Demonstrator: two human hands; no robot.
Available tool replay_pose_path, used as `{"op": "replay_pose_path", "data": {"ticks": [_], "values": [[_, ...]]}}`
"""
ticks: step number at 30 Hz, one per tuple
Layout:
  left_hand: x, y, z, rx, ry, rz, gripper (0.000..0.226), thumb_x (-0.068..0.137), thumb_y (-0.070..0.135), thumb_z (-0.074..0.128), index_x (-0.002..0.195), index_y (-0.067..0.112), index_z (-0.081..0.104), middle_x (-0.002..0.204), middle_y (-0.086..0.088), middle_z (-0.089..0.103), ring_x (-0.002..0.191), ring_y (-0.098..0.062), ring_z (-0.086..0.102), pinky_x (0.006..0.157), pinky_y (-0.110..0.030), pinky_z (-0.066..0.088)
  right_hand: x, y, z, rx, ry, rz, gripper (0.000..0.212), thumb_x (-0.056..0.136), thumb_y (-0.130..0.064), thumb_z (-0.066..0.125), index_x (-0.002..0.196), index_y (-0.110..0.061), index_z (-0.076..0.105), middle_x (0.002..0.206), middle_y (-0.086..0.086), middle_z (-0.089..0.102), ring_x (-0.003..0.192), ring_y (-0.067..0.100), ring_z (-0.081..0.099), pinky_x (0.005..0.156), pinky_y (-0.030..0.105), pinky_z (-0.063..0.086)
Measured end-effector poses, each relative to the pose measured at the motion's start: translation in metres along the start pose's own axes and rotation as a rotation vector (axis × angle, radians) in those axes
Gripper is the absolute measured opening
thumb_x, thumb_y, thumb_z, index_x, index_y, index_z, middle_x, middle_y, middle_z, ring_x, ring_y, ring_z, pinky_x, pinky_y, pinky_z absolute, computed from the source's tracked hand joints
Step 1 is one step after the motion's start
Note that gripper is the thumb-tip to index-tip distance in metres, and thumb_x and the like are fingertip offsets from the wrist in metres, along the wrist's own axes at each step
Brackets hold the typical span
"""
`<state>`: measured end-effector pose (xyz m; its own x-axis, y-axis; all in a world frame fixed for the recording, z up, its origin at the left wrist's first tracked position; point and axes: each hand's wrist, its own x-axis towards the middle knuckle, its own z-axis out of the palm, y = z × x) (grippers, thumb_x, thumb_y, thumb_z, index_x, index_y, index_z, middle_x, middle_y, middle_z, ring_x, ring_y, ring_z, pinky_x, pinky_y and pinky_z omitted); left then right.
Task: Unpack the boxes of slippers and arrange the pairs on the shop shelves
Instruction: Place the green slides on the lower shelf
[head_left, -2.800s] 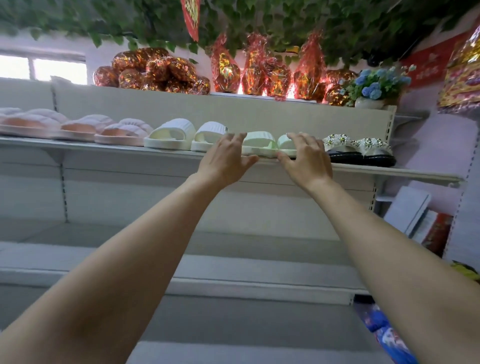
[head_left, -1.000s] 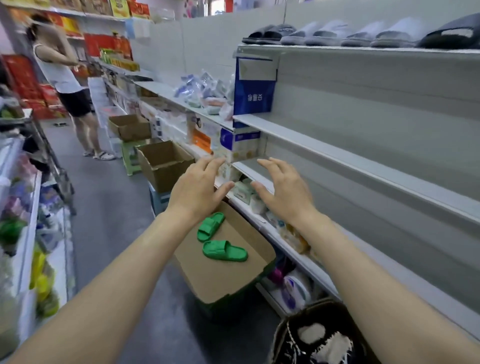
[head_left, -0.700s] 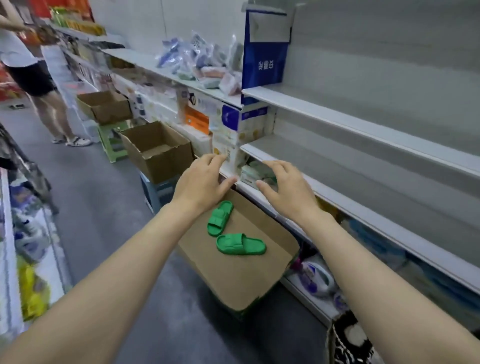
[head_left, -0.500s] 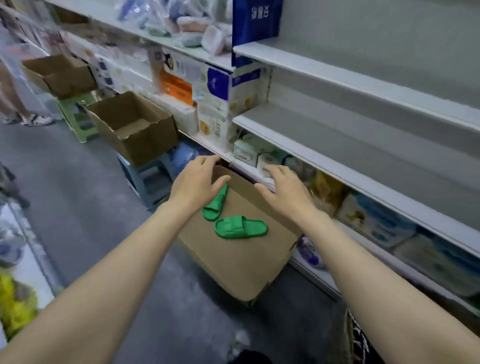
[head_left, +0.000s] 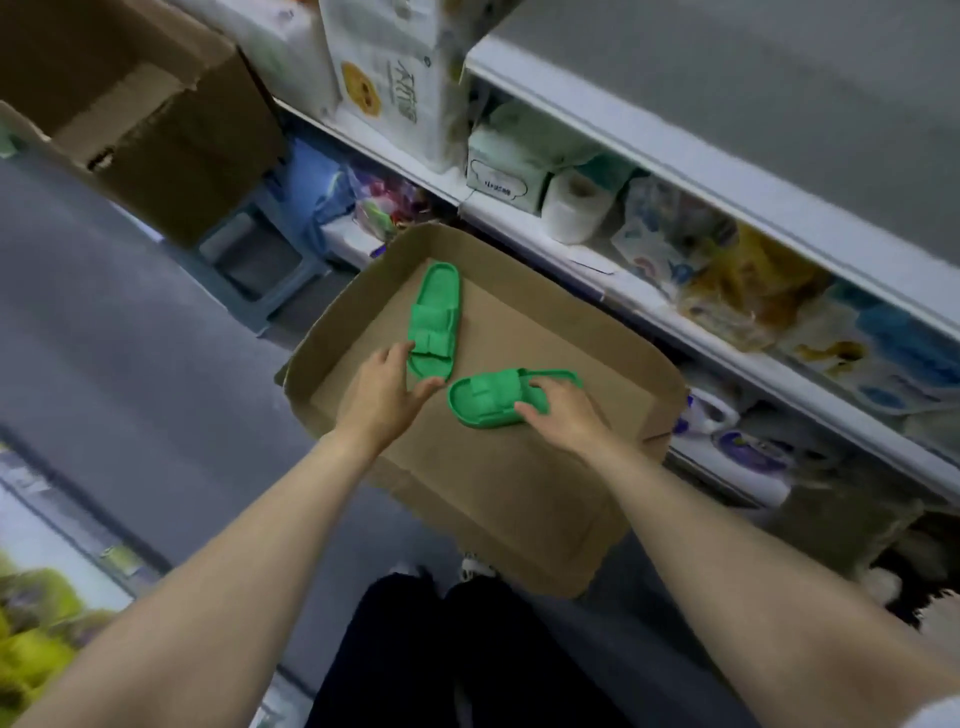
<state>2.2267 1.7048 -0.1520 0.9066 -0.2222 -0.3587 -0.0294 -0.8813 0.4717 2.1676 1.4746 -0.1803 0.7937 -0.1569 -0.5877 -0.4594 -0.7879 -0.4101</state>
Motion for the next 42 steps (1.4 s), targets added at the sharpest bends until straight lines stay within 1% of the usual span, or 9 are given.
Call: {"op": "replay_pose_path", "data": {"ticks": [5,11,16,21,25,29,33,38,42], "values": [[0.062,-0.038,0.026,-0.023,-0.151,-0.06,0.076,0.092,0.054,0.061,0.15,0.011,0.036,0.145,-0.016,0.048,0.132,-0.033,0.046,0.105,-0.041,0.039,0.06,0.001,0.036,0.103,-0.055,0.159,0.061,0.096,-0.043,0.061,0.149,-0.017,0.043,0.146,0.015,0.051,0.132,0.032,0.05,0.105,0.035,0.04],[0.136,-0.081,0.06,-0.032,-0.313,-0.069,0.08,0.092,0.051,0.062,0.153,0.011,0.029,0.145,-0.021,0.045,0.122,-0.041,0.054,0.094,-0.043,0.045,0.115,0.01,0.076,0.331,0.0,0.399,0.067,0.096,-0.031,0.066,0.151,-0.007,0.036,0.148,0.016,0.051,0.136,0.032,0.048,0.106,0.034,0.038],[0.179,-0.109,0.067,-0.073,-0.381,-0.121,0.085,0.092,0.054,0.061,0.156,0.014,0.022,0.154,-0.018,0.035,0.131,-0.039,0.047,0.101,-0.046,0.042,0.145,0.01,0.097,0.387,0.026,0.522,0.054,0.093,-0.037,0.069,0.136,-0.009,0.053,0.131,0.018,0.061,0.12,0.032,0.059,0.099,0.036,0.046],[0.213,-0.117,0.073,-0.123,-0.411,-0.154,0.089,0.09,0.051,0.064,0.156,0.011,0.021,0.155,-0.02,0.034,0.135,-0.038,0.044,0.106,-0.045,0.041,0.166,-0.008,0.094,0.266,0.193,0.383,0.053,0.091,-0.031,0.07,0.139,-0.018,0.052,0.138,0.013,0.051,0.127,0.03,0.051,0.103,0.03,0.039],[0.234,-0.117,0.078,-0.173,-0.412,-0.12,0.086,0.091,0.042,0.068,0.156,0.009,0.021,0.153,-0.021,0.036,0.134,-0.037,0.044,0.104,-0.042,0.04,0.174,-0.014,0.1,0.348,0.299,0.461,0.065,0.089,-0.028,0.073,0.146,-0.018,0.045,0.142,0.013,0.048,0.13,0.031,0.048,0.104,0.032,0.039],[0.245,-0.113,0.08,-0.148,-0.363,0.011,0.082,0.092,0.034,0.069,0.156,0.013,0.024,0.155,-0.018,0.032,0.137,-0.036,0.039,0.107,-0.039,0.036,0.169,-0.005,0.112,0.097,0.23,0.343,0.071,0.086,-0.027,0.076,0.148,-0.013,0.045,0.148,0.013,0.049,0.137,0.033,0.041,0.112,0.036,0.034],[0.253,-0.113,0.086,-0.035,-0.29,0.18,0.075,0.092,0.041,0.067,0.154,0.015,0.033,0.157,-0.017,0.03,0.142,-0.035,0.03,0.115,-0.044,0.03,0.168,0.003,0.113,-0.111,0.259,0.168,0.071,0.083,-0.025,0.078,0.147,-0.015,0.049,0.156,0.012,0.043,0.147,0.034,0.033,0.117,0.046,0.032],[0.261,-0.105,0.096,0.015,-0.299,0.248,0.072,0.093,0.045,0.063,0.153,0.015,0.037,0.156,-0.014,0.036,0.145,-0.032,0.026,0.117,-0.043,0.024,0.186,0.001,0.101,-0.155,0.148,0.084,0.06,0.092,-0.033,0.069,0.146,-0.018,0.05,0.159,0.003,0.039,0.154,0.023,0.017,0.12,0.041,0.021],[0.259,-0.099,0.104,0.018,-0.307,0.206,0.054,0.091,0.04,0.067,0.136,0.012,0.055,0.138,-0.015,0.053,0.137,-0.032,0.035,0.112,-0.042,0.03,0.188,0.002,0.101,-0.169,0.053,0.094,0.041,0.091,-0.039,0.069,0.127,-0.02,0.062,0.155,0.0,0.045,0.154,0.019,0.016,0.119,0.034,0.018]]}}
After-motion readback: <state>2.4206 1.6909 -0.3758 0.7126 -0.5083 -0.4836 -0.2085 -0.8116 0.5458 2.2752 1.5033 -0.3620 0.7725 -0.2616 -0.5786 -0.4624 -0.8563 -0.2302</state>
